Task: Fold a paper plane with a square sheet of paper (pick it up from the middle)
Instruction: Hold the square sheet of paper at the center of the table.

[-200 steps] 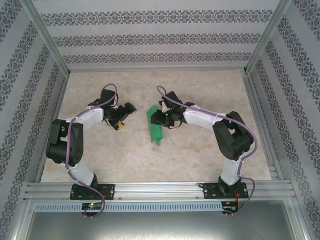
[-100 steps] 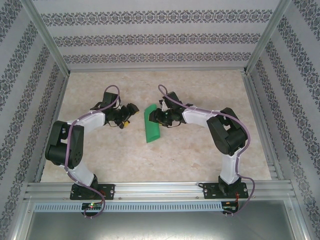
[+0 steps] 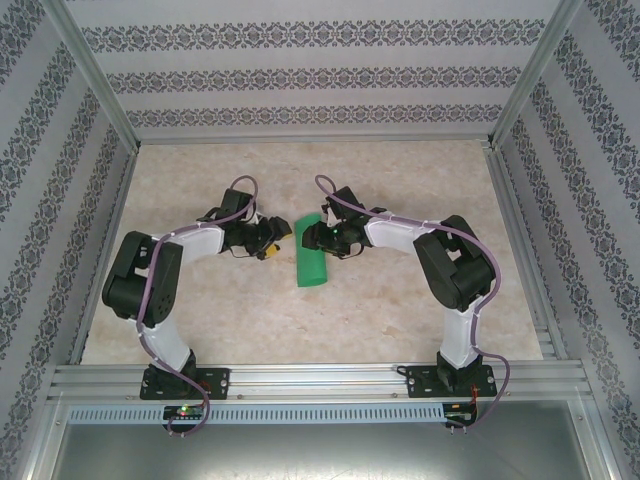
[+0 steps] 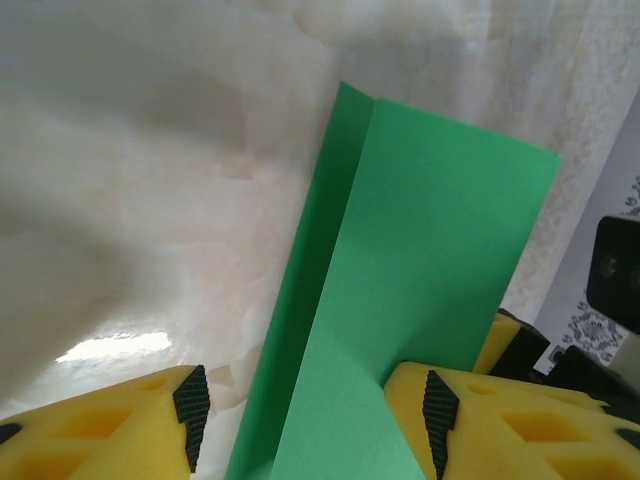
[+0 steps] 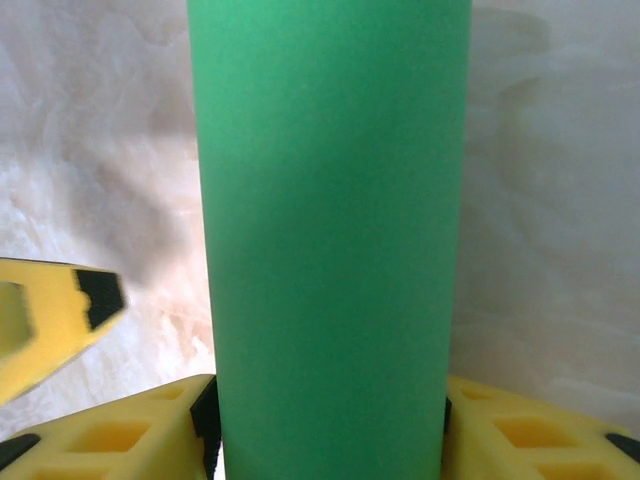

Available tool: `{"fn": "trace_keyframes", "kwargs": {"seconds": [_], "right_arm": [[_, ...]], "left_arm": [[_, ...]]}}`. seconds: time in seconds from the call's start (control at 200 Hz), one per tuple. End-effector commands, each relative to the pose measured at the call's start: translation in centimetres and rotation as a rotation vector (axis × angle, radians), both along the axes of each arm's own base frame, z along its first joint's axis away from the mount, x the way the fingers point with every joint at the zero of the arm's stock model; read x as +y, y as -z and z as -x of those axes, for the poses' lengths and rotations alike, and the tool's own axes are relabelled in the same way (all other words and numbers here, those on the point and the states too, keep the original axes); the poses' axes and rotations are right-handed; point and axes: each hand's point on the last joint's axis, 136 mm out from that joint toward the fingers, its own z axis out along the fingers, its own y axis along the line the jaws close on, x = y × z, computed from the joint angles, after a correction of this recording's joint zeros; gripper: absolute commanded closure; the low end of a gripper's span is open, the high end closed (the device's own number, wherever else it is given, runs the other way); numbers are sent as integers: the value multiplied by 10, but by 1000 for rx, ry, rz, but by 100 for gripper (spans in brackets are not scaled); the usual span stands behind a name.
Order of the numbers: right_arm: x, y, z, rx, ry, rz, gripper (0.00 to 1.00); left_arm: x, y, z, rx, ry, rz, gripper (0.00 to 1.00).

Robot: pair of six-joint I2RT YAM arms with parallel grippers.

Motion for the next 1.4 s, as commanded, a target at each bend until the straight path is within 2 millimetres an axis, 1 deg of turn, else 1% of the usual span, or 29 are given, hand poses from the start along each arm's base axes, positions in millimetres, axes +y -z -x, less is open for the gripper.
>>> {"fn": "trace_keyframes", "kwargs": {"seconds": [0.0,0.135,0.225,0.375,0.525,0.714,0.974,1.099,1.194,1.399], "right_arm": [[0,-10,-1,-1,4,-73,43],[-3,-12,-2,12,20,-105,42],[-4,-13,-1,17,28,-119,42],[-5,-15,-5,25,46,-159,42],[-4,-16,-4,36,46,-180,42],[-4,-16,-4,43,52,-196,42],[-5,-19,-4,47,57,-205,43],[-7,-19,-4,50,61,-204,43],[-7,-17,-4,57,65,-203,43],[-13,-18,-4,57,72,-199,43]], "left_arm": [[-17,-6,-5,-53,71,67,38],[-23,-4,-7,-55,88,103,38],[-27,-2,-10,-59,94,130,43],[-30,1,-14,-65,104,149,56],[-34,4,-15,-66,126,166,61],[-39,9,-16,-62,148,193,65],[-44,-2,-19,-89,144,261,68],[-45,-4,-19,-99,148,270,69],[-45,-4,-19,-99,148,266,72],[-41,6,-17,-79,148,224,82]]}}
